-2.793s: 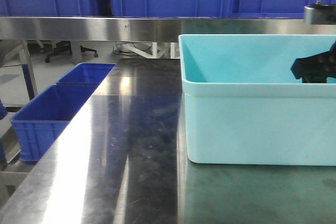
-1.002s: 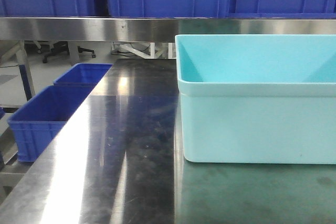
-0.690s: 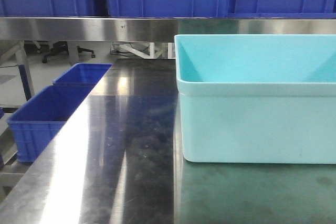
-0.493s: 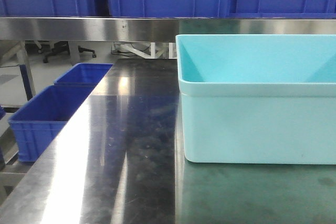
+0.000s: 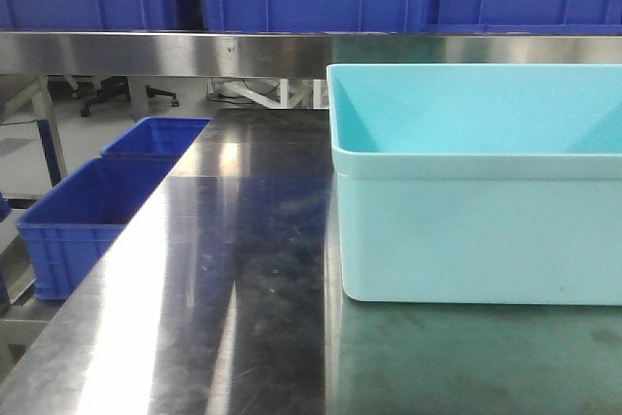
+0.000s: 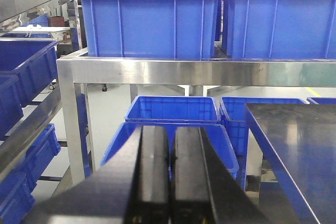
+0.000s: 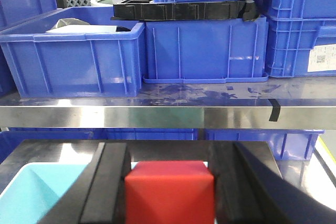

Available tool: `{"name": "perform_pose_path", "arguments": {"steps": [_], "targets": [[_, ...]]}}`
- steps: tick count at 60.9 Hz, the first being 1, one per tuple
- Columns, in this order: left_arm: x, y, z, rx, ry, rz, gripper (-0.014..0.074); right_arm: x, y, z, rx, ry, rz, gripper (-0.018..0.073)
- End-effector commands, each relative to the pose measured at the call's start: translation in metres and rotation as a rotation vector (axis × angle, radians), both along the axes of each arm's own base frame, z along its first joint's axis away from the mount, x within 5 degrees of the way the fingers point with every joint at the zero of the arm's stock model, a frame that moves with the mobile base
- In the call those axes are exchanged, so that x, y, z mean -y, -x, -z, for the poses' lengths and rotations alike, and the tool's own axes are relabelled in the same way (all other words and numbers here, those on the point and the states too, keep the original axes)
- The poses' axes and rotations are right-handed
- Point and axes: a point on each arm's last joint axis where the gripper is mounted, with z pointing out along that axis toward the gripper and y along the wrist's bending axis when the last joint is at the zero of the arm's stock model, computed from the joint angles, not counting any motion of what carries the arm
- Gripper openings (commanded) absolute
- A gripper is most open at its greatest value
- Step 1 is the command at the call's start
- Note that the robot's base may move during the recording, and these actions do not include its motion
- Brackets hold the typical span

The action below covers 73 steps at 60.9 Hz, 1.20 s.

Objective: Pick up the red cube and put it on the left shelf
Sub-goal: 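Lift the red cube out of the bin with the right gripper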

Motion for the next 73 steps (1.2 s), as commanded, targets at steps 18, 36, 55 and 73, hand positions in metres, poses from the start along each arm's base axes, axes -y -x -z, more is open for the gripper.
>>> {"name": "perform_pose_path", "arguments": {"steps": [18,36,55,73], "targets": [[0.0002,0.0011,-0.0001,0.075,0.002,0.004,0.0102,0.0010,0.0025,-0.0179,0.127,0.013,0.011,0.0058],[0.0002,0.0011,-0.0001,0.075,0.002,0.004,0.0102,0.0010,0.0025,-0.0179,0.127,0.013,0.011,0.0058],[0.0002,0.0011,-0.0001,0.075,0.002,0.004,0.0102,0.0010,0.0025,-0.0179,0.127,0.013,0.011,0.0058],[0.0002,0.0011,-0.0001,0.075,0.002,0.004,0.0102,0.0010,0.0025,-0.0179,0.127,0.013,0.011,0.0058]]}}
